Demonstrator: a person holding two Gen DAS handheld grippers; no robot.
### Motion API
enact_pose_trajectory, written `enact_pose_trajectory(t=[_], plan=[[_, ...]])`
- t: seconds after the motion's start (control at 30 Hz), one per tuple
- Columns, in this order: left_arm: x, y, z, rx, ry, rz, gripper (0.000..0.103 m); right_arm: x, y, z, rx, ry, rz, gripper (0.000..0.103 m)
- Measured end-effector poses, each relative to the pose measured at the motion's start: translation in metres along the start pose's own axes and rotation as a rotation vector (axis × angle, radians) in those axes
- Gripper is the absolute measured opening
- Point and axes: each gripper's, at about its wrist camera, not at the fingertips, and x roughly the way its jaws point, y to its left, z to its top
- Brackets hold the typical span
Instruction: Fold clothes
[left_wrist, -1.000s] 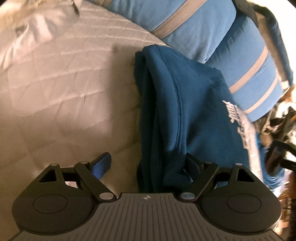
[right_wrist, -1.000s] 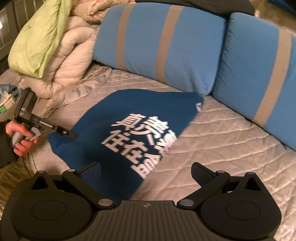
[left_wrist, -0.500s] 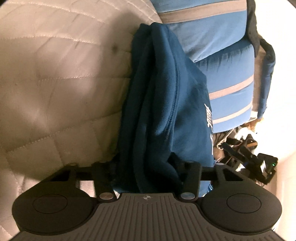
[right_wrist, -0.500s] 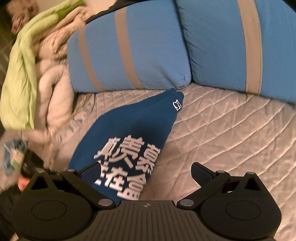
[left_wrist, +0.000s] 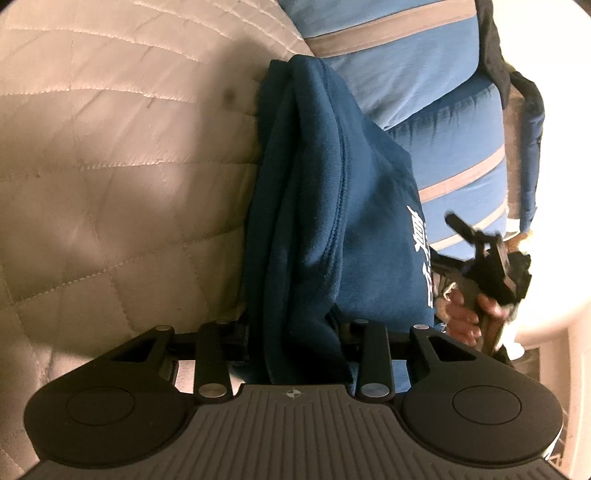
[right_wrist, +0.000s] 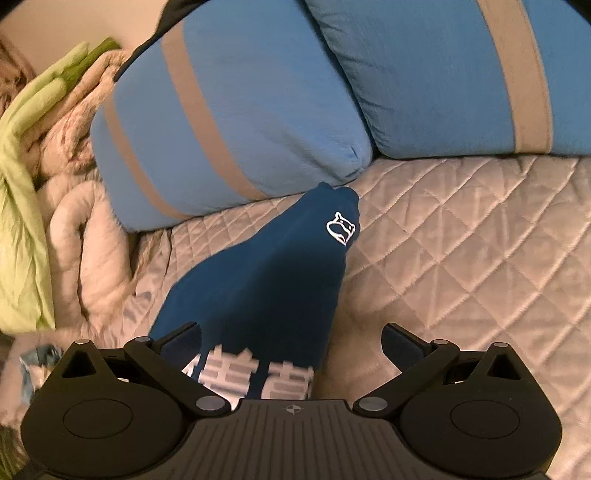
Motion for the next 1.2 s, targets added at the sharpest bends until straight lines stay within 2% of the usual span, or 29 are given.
enact_pose_trajectory(t=[0.2, 0.27, 0.33, 0.4, 0.47, 0.5, 0.53, 0.6, 0.87, 1.0, 1.1, 1.13, 1.17, 1.2], plan=[[0.0, 0.0, -0.001, 0.007, -0.008, -0.003, 0.036, 0.043, -0.017, 0.01, 0.106, -0.03, 0.082, 0.102], [0.002, -0.001, -0.001, 0.005, -0.006, -0.006, 0.035, 0.059, -0.02, 0.009, 0.125, -0.012, 0.106, 0.1], [0.002, -0.002, -0.001, 0.008, -0.011, -0.009, 0.035, 0.076, -0.022, 0.006, 0.142, 0.025, 0.128, 0.089], [0.002, -0.003, -0.002, 0.01, -0.016, -0.013, 0.033, 0.083, -0.018, 0.001, 0.116, 0.027, 0.121, 0.088], [0.001, -0.008, -0.004, 0.02, -0.033, -0.016, 0.03, 0.083, -0.012, 0.0, 0.07, 0.025, 0.099, 0.06], [-0.002, -0.013, -0.005, 0.036, -0.046, -0.012, 0.028, 0.08, -0.01, 0.001, 0.066, 0.03, 0.085, 0.034], [-0.004, -0.019, -0.007, 0.053, -0.058, -0.006, 0.027, 0.076, -0.01, 0.003, 0.08, 0.039, 0.099, 0.025], [-0.011, -0.037, -0.012, 0.112, -0.083, 0.015, 0.026, 0.063, -0.001, 0.003, 0.053, 0.021, 0.107, 0.023], [-0.046, -0.072, -0.027, 0.192, -0.174, 0.01, 0.024, 0.019, 0.046, 0.008, -0.066, -0.056, 0.122, 0.022], [-0.087, -0.084, -0.017, 0.215, -0.295, 0.034, 0.024, 0.013, 0.085, 0.028, -0.118, -0.094, 0.178, 0.022], [-0.121, -0.1, -0.003, 0.246, -0.433, 0.127, 0.029, 0.021, 0.131, 0.054, -0.187, -0.15, 0.242, 0.025], [-0.127, -0.103, 0.003, 0.263, -0.459, 0.179, 0.033, 0.025, 0.146, 0.063, -0.216, -0.172, 0.259, 0.033], [-0.131, -0.107, 0.009, 0.281, -0.483, 0.233, 0.035, 0.031, 0.158, 0.067, -0.234, -0.186, 0.235, 0.042], [-0.133, -0.108, 0.007, 0.288, -0.491, 0.258, 0.037, 0.038, 0.167, 0.068, -0.246, -0.197, 0.187, 0.074]])
